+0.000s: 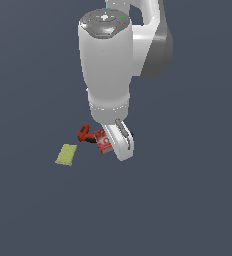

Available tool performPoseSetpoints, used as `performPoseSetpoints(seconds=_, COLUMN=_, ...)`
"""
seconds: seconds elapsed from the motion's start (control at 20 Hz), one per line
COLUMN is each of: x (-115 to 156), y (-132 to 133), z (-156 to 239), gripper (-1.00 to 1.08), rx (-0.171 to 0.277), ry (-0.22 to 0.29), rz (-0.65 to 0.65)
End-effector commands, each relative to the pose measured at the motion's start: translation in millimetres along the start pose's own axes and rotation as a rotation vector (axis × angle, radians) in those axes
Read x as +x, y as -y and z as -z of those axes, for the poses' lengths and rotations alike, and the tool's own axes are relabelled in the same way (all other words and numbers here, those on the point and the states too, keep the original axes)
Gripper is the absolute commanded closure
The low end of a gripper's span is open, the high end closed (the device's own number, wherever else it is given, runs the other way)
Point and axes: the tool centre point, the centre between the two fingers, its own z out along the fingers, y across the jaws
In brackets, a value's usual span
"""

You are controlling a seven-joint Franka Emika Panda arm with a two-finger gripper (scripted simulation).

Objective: Pick up a designated object from a clutter of objects.

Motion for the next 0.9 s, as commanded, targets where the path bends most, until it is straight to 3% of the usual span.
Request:
performPoseSetpoints(seconds=0.0, x=-9, y=8, z=23, gripper=1.08, rx=-0.002, ry=0.000, rz=-0.001)
performPoseSetpoints(seconds=0.4, x=-26, y=28, z=71, gripper=1.08, rx=-0.001, ry=0.002, rz=0.001)
performPoseSetpoints(seconds=0.85, x=-32, y=36, z=86, gripper=1.08, rx=-0.001, ry=0.002, rz=0.001)
